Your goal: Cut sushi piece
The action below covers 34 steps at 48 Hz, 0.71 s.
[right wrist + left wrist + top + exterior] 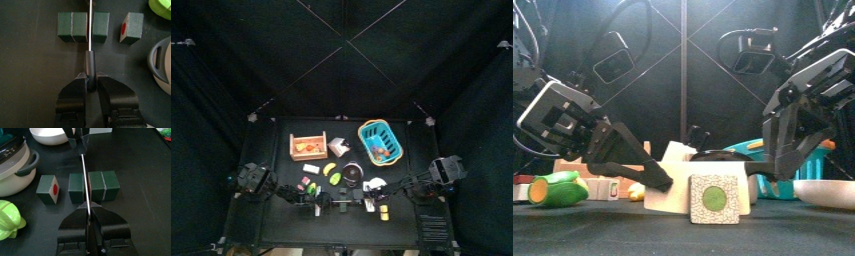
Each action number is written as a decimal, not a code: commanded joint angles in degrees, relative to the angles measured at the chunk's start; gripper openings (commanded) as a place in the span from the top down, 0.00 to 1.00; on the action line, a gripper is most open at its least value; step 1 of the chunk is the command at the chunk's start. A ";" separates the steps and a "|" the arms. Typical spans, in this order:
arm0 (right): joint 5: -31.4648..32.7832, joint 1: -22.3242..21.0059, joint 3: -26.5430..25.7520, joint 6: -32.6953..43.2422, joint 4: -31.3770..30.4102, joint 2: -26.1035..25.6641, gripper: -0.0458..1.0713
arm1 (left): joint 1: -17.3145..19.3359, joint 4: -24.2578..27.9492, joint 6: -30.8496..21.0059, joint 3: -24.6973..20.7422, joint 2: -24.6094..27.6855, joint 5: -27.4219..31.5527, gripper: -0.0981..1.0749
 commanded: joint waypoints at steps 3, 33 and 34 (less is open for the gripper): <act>-0.88 0.97 -1.76 -0.09 1.05 1.05 0.55 | -0.18 -0.26 -0.18 -2.11 0.09 0.62 0.55; 0.00 2.72 -3.16 -0.18 2.11 0.35 0.55 | -1.41 -0.26 0.00 -3.34 -1.32 1.32 0.55; 0.09 2.64 -3.25 -0.18 2.02 0.26 0.55 | -1.41 -0.26 0.00 -3.34 -1.41 1.32 0.55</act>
